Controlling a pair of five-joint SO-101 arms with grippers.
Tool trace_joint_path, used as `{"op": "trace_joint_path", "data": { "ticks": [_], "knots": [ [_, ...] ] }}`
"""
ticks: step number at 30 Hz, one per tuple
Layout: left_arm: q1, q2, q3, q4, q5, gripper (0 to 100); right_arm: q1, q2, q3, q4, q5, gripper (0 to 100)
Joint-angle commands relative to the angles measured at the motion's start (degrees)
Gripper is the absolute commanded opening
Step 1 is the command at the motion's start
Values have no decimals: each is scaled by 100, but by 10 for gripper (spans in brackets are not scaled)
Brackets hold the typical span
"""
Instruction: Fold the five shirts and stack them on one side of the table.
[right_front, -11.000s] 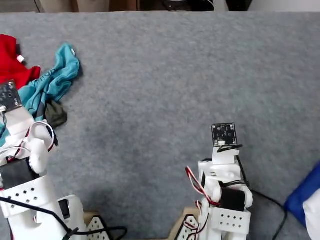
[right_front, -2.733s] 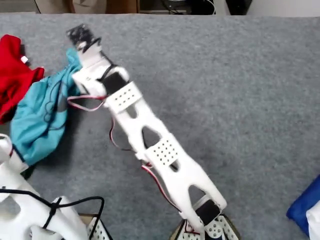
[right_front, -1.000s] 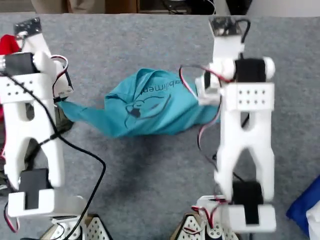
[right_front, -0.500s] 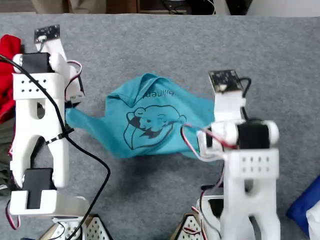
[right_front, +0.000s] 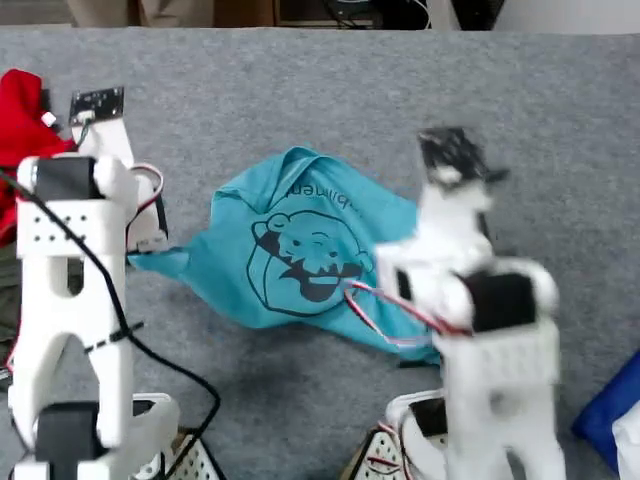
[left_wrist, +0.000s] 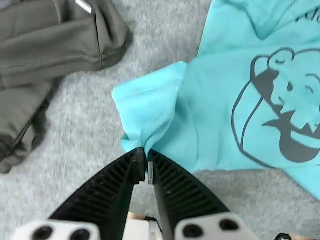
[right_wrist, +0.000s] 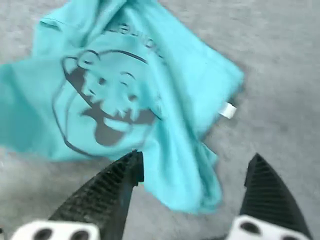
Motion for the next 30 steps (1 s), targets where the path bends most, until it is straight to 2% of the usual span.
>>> {"op": "trace_joint_path", "data": {
  "ticks": [1, 4, 8, 17, 26, 30],
  "knots": [
    [0, -488, 352, 62, -44, 19, -541, 1341, -400, -1125, -229, 310],
    [0, -681, 563, 62, -44, 19, -875, 2695, -936, -1758, -255, 310],
    [0, -760, 668, 62, -44, 19, -1130, 4488, -2229, -1925, -404, 310],
    [0, -760, 668, 62, -9, 19, -1393, 8022, -5525, -1758, -413, 308],
    [0, -760, 668, 62, -9, 19, -1859, 10114, -8356, -835, -404, 302],
    [0, -760, 607, 62, -9, 19, -1859, 10853, -9411, -510, -378, 173]
  ]
}}
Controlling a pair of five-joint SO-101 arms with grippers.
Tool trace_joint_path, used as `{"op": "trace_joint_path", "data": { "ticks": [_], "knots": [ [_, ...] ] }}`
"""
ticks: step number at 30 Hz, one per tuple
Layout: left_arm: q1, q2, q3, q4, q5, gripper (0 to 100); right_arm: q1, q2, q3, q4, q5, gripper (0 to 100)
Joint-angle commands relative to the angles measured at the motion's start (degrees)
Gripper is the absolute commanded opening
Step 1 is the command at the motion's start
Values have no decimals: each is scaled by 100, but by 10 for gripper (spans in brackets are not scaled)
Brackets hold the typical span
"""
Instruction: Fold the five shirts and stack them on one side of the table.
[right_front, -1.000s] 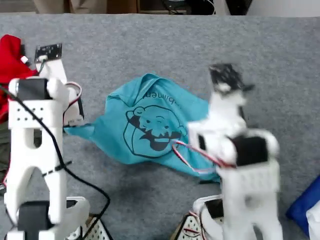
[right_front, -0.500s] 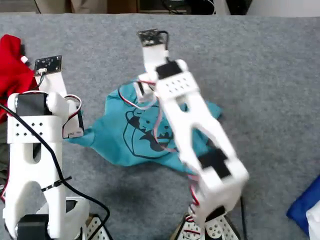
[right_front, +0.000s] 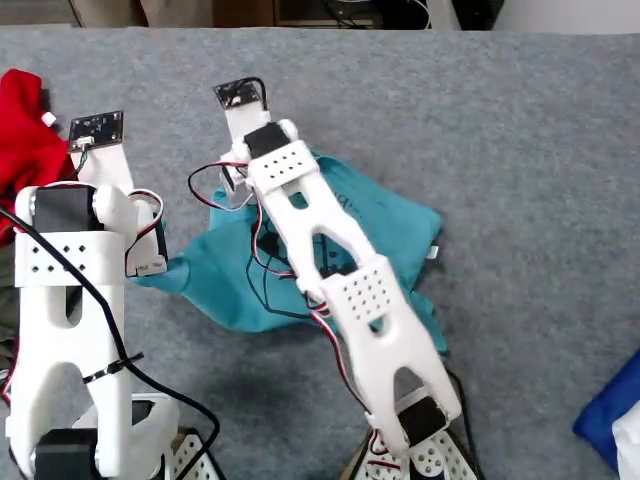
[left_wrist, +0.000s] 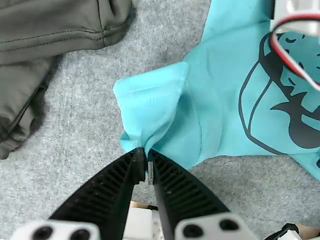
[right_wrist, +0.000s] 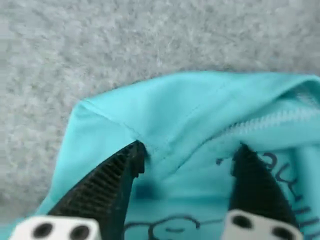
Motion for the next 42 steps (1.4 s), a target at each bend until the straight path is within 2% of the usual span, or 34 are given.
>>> {"op": "trace_joint_path", "data": {
  "ticks": [1, 4, 9, 14, 24, 33, 37, 42],
  "knots": [
    [0, -163, -97, 62, -9, 19, -57, 391, -1235, 334, -9, 123],
    [0, -163, -316, 62, -9, 19, -48, 699, -2088, 730, 9, 2],
    [0, -119, -985, 53, -26, 19, 31, 875, -3371, 1547, 123, 23],
    [26, -110, -1503, -167, -53, 19, 338, 338, -3336, 1662, 281, 23],
    [9, 4, -1521, -2075, -9, 19, 1323, -1059, -3336, 1820, 281, 23],
    [35, 1640, -1591, -3903, 18, 19, 1903, -1982, -3284, 1855, 255, 23],
    [0, 2404, -2154, -4598, 554, 19, 2062, -2273, -3152, 1864, 264, 23],
    [44, 3433, -3543, -4703, 1284, 19, 1947, -3196, -1701, 1864, 264, 23]
  ]
}}
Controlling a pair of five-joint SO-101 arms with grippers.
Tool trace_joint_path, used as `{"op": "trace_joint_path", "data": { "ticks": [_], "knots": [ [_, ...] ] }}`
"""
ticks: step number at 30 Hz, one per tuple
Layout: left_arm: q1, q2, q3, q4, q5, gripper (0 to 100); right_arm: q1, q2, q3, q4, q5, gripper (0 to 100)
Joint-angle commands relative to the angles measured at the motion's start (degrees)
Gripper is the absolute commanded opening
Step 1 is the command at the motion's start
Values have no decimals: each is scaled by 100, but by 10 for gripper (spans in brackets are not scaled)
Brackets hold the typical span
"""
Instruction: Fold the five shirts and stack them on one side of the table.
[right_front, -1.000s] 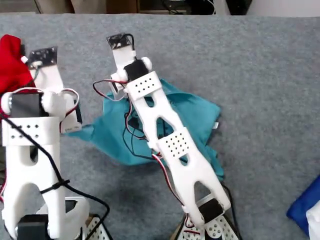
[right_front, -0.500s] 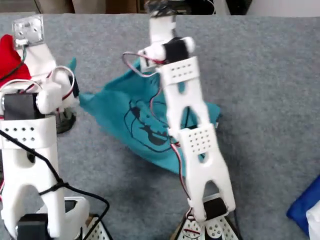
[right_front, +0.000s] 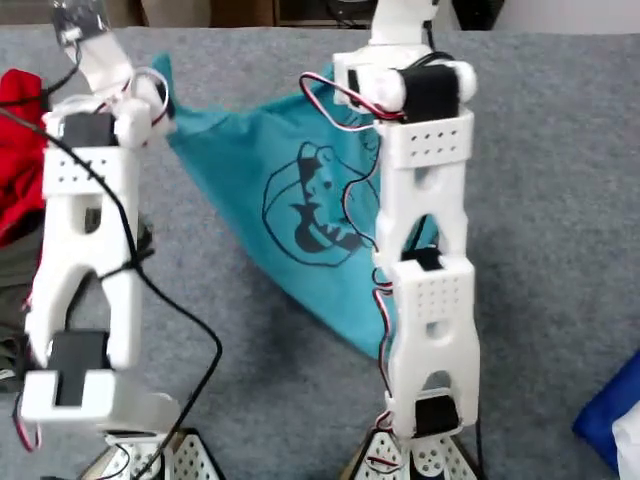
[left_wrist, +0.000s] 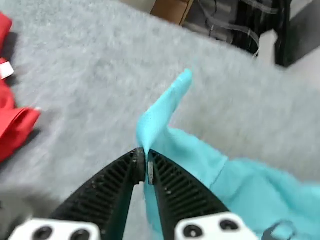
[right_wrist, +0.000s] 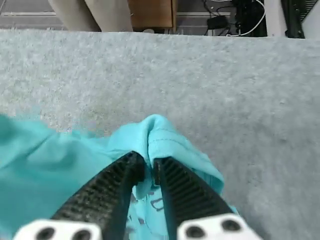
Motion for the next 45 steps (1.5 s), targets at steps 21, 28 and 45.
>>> {"op": "trace_joint_path", "data": {
  "ticks": [21, 28, 45],
  "knots": [
    [923, 2519, -4527, 1108, 1020, 22, -2563, -4690, 5903, 53, 1037, 26],
    [993, 2457, -4527, 1486, 1037, 227, -2703, -4725, 5754, 70, 993, 171],
    [536, 2387, -5407, 4290, 993, 240, -760, -4488, 5455, -703, 1037, 253]
  ]
}}
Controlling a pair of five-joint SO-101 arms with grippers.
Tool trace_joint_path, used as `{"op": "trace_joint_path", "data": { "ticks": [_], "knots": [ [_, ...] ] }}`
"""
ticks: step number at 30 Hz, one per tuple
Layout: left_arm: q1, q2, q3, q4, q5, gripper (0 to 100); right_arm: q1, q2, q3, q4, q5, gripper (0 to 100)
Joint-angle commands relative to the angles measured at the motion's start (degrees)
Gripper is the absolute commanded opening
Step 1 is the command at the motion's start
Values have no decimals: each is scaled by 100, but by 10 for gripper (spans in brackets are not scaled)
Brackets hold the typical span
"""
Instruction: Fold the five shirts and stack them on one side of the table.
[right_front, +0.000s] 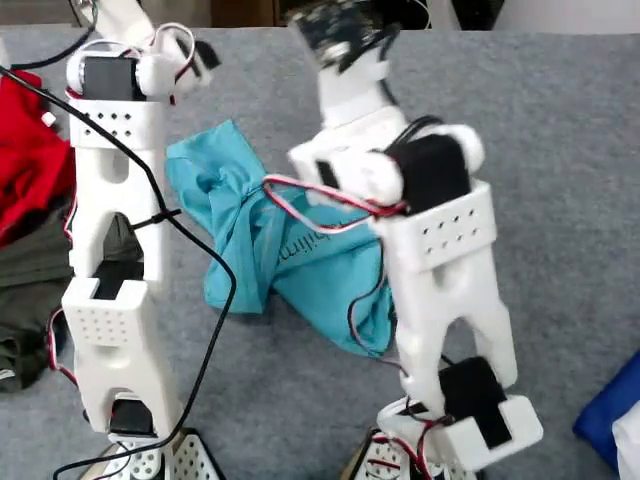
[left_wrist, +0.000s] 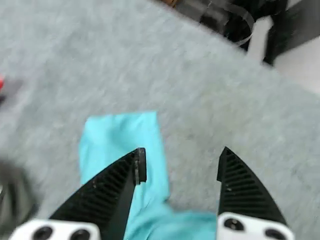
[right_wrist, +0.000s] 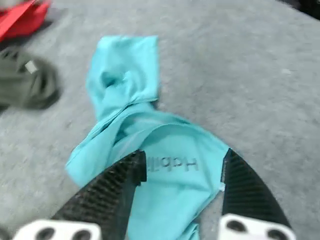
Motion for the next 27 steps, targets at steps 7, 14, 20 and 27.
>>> {"op": "trace_joint_path", "data": {
  "ticks": [7, 14, 20, 27],
  "knots": [
    [308, -382, 1407, 1055, -114, 240, 1042, 752, -242, -800, 264, 253],
    [1020, -1191, 4229, 1037, -114, 240, 1376, 1077, -251, -958, 607, 253],
    [1380, -1675, 5169, 1029, -105, 240, 1349, 1103, -215, -949, 633, 253],
    [1380, -1437, 5547, 932, -141, 240, 1288, 1112, -189, -949, 633, 253]
  ]
}}
